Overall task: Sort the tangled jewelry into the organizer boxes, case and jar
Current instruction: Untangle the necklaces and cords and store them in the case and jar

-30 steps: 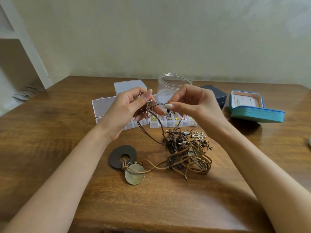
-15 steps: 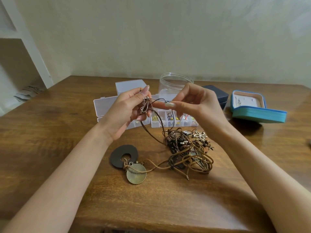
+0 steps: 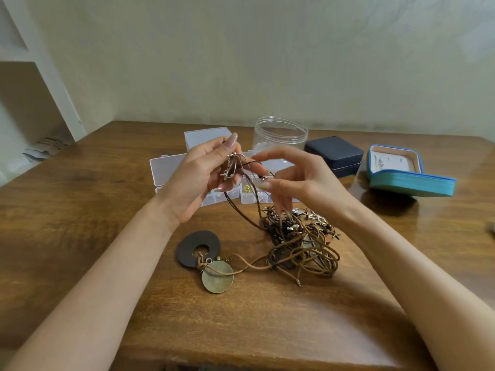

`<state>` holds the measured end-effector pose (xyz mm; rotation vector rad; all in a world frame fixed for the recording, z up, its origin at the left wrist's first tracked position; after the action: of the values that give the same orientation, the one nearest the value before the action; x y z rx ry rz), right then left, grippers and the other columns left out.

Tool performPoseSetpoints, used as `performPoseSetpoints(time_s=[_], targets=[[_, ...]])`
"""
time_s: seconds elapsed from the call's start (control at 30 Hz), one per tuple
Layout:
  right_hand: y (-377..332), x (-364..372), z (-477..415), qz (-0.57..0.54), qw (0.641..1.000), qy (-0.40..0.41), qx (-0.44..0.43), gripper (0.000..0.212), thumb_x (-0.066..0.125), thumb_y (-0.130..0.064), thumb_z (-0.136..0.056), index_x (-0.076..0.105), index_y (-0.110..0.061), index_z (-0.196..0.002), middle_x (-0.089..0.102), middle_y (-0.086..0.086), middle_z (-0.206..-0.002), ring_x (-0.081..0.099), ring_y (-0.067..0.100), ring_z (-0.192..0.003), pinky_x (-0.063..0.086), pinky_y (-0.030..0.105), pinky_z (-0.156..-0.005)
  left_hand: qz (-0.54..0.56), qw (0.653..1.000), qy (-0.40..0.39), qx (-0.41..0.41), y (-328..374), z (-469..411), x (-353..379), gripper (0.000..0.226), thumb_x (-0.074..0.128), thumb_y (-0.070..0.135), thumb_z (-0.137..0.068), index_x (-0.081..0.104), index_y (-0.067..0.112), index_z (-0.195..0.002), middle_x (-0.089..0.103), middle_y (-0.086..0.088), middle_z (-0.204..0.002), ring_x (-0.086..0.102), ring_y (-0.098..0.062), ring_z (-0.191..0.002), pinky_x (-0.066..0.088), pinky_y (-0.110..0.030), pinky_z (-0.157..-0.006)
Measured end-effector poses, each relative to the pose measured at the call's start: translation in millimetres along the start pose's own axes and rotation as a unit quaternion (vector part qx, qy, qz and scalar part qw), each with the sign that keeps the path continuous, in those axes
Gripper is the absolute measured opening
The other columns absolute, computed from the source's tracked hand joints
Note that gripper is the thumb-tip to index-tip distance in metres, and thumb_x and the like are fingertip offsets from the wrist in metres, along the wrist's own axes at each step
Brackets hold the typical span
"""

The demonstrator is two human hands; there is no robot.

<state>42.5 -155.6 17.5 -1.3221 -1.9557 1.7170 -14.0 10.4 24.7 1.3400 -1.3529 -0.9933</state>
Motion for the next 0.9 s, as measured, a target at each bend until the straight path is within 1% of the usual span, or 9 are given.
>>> performPoseSetpoints(time_s=[0.13, 0.27, 0.33, 0.47, 0.53, 0.6, 0.67, 0.77, 0.9], targets=[[0.9, 1.5, -0.5, -0.001, 0.999, 0.047, -0.008, 0.007, 0.065, -0.014, -0.088, 0.064, -0.013, -0.095, 0.062, 0.006, -0.052, 0.054, 0.017, -0.041, 0.047, 0.023, -0.045, -0.014, 1.000, -0.008, -0.004, -0.8, -1.0, -1.0, 0.023, 0.047, 0.036, -0.089, 0.049, 0.014, -0.082, 0.063, -0.019, -0.087, 0.052, -0.010, -0.054, 0.038, -0.016, -0.044], [-0.6, -5.5, -0.7, -0.009, 0.995, 0.096, -0.024, 0.011, 0.065, -0.015, -0.089, 0.059, -0.008, -0.096, 0.064, 0.009, -0.055, 0.055, 0.022, -0.043, 0.048, 0.026, -0.048, -0.052, 0.998, -0.021, 0.011, -1.0, 0.0, 0.6, 0.023, 0.043, 0.034, -0.093, 0.048, 0.014, -0.083, 0.072, -0.009, -0.083, 0.053, -0.011, -0.058, 0.038, -0.017, -0.047], [-1.6, -7.9, 0.0, -0.014, 0.993, 0.114, -0.030, 0.010, 0.061, -0.011, -0.091, 0.055, -0.008, -0.098, 0.065, 0.011, -0.056, 0.056, 0.024, -0.044, 0.049, 0.027, -0.048, -0.111, 0.993, -0.004, 0.042, -1.2, -0.2, 1.4, 0.025, 0.041, 0.031, -0.096, 0.049, 0.012, -0.082, 0.073, -0.004, -0.087, 0.058, -0.013, -0.063, 0.042, -0.018, -0.050], [-1.6, -9.2, -0.1, -0.003, 0.989, 0.141, -0.041, 0.008, 0.060, -0.010, -0.092, 0.054, -0.007, -0.098, 0.065, 0.013, -0.061, 0.060, 0.027, -0.052, 0.051, 0.029, -0.053, -0.272, 0.953, 0.034, 0.132, -3.7, -0.2, 1.2, 0.031, 0.040, 0.040, -0.097, 0.055, 0.015, -0.087, 0.070, 0.004, -0.094, 0.064, -0.014, -0.086, 0.050, -0.028, -0.072], [0.4, -9.8, -0.8, 0.033, 0.985, 0.161, -0.057, 0.008, 0.064, -0.013, -0.089, 0.058, -0.010, -0.094, 0.060, 0.016, -0.064, 0.056, 0.027, -0.058, 0.049, 0.035, -0.059, -0.307, 0.935, 0.058, 0.165, -2.9, 0.1, 0.3, 0.032, 0.039, 0.038, -0.097, 0.058, 0.013, -0.089, 0.065, -0.001, -0.088, 0.059, -0.019, -0.083, 0.045, -0.027, -0.074], [2.5, -11.8, -2.1, 0.057, 0.982, 0.168, -0.061, 0.008, 0.069, -0.016, -0.086, 0.061, -0.015, -0.088, 0.058, 0.014, -0.072, 0.053, 0.026, -0.065, 0.049, 0.039, -0.063, -0.262, 0.948, 0.081, 0.158, -0.4, -0.2, -0.6, 0.032, 0.039, 0.032, -0.100, 0.054, 0.009, -0.084, 0.059, -0.004, -0.073, 0.053, -0.021, -0.068, 0.042, -0.025, -0.065], [3.8, -13.4, -3.2, 0.054, 0.985, 0.157, -0.048, 0.009, 0.071, -0.016, -0.084, 0.062, -0.015, -0.085, 0.060, 0.003, -0.078, 0.055, 0.018, -0.070, 0.050, 0.034, -0.068, -0.179, 0.970, 0.094, 0.134, 4.0, -1.2, -1.9, 0.029, 0.038, 0.028, -0.100, 0.050, 0.011, -0.080, 0.058, 0.005, -0.062, 0.054, -0.011, -0.057, 0.046, -0.021, -0.057], [4.5, -11.8, -3.5, -0.018, 0.991, 0.126, -0.035, 0.011, 0.071, -0.006, -0.082, 0.059, -0.008, -0.084, 0.065, 0.004, -0.081, 0.062, 0.014, -0.073, 0.052, 0.026, -0.072, -0.082, 0.988, 0.081, 0.108, 13.0, -3.8, -2.3, 0.029, 0.037, 0.026, -0.100, 0.049, 0.011, -0.078, 0.064, 0.001, -0.062, 0.061, -0.015, -0.057, 0.049, -0.022, -0.051], [1.1, -8.5, -1.6, -0.104, 0.989, 0.098, -0.046, 0.014, 0.069, 0.002, -0.079, 0.056, -0.001, -0.084, 0.067, 0.004, -0.070, 0.065, 0.013, -0.064, 0.053, 0.022, -0.067, -0.054, 0.991, 0.053, 0.107, 27.9, -8.6, 0.1, 0.029, 0.035, 0.025, -0.101, 0.048, 0.010, -0.079, 0.067, -0.003, -0.066, 0.065, -0.019, -0.063, 0.051, -0.023, -0.052]])
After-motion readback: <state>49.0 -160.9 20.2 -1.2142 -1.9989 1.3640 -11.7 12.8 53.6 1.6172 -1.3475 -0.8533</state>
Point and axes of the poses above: each hand's wrist, its own z-axis away from the middle knuckle, its own x-axis out of the palm, y = z × x, the point moved 2 cm from there along -z, towards the middle knuckle
